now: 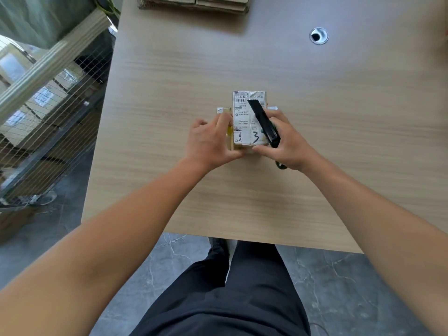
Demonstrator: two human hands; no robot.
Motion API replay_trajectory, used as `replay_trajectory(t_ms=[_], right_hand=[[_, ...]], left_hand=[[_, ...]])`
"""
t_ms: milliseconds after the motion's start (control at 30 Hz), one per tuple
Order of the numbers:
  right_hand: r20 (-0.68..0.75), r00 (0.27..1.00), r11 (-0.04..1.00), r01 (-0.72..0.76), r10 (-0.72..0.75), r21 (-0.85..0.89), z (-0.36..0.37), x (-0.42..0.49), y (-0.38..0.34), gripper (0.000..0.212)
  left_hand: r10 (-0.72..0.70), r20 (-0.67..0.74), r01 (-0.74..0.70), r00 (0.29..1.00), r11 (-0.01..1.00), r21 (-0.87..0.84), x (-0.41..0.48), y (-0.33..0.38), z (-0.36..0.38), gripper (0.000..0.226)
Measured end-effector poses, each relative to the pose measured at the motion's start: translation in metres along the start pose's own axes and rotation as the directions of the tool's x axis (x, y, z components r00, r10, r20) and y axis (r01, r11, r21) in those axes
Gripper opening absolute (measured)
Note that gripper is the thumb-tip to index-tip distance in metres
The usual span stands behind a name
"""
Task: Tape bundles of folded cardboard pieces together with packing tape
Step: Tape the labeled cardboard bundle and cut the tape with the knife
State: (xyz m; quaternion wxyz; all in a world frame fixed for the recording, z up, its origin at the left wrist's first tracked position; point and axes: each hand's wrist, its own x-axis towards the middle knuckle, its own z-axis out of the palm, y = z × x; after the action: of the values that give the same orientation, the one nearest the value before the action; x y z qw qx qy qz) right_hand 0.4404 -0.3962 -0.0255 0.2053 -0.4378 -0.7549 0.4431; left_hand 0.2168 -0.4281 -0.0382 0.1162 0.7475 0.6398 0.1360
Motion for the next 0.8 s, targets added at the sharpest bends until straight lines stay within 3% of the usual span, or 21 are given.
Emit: replay_trajectory(t_ms=[67,133,200,333,400,500,633,700,800], right_hand=[[-0.050,0.998,0.999,-0.035,0.035,0.017,-0.015,-0.009,-0.013,0.052],[-0.224,0.971,0.995,-0.071,0.086,0.075,-0.022,-0.025,-0.028,0.031],[-0.298,0.941,0.980,-0.118,0.162,0.162,-0.015,-0.040,-0.041,0.013],[-0.225,0.930,0.948,-0.249,0.291,0.197,0.031,-0.052,-0.053,0.014],[-0.228,0.905,0.921,-0.303,0.359,0.245,0.051,-0.053,-0.050,0.015],[-0.291,0.858,0.898,-0.353,0.423,0.264,0.071,-0.053,-0.045,0.021],[-0.347,0.755,0.814,-0.410,0.556,0.410,0.084,-0.042,-0.045,0.031],[-0.348,0.724,0.778,-0.412,0.595,0.474,0.089,-0.036,-0.047,0.026],[-0.399,0.693,0.785,-0.416,0.600,0.459,0.091,-0.029,-0.048,0.015]], left_hand=[[-0.027,0.064,0.032,0.998,0.996,-0.083,-0.001,-0.008,-0.018,0.074],[-0.051,0.035,0.056,0.998,0.981,-0.188,-0.009,-0.020,-0.037,0.064],[-0.058,-0.004,0.056,0.998,0.972,-0.229,-0.022,-0.028,-0.049,0.052],[-0.129,0.179,0.160,0.975,0.973,-0.170,-0.039,-0.018,-0.038,0.048],[-0.207,0.171,0.246,0.963,0.937,-0.247,-0.041,-0.017,-0.029,0.049],[-0.182,0.133,0.211,0.974,0.942,-0.261,-0.041,-0.020,-0.025,0.052],[-0.163,0.237,0.237,0.958,0.913,-0.331,-0.039,-0.024,-0.032,0.054],[-0.178,0.279,0.285,0.944,0.865,-0.413,-0.036,-0.028,-0.034,0.045],[-0.236,0.323,0.395,0.916,0.671,-0.628,-0.032,-0.035,-0.039,0.019]])
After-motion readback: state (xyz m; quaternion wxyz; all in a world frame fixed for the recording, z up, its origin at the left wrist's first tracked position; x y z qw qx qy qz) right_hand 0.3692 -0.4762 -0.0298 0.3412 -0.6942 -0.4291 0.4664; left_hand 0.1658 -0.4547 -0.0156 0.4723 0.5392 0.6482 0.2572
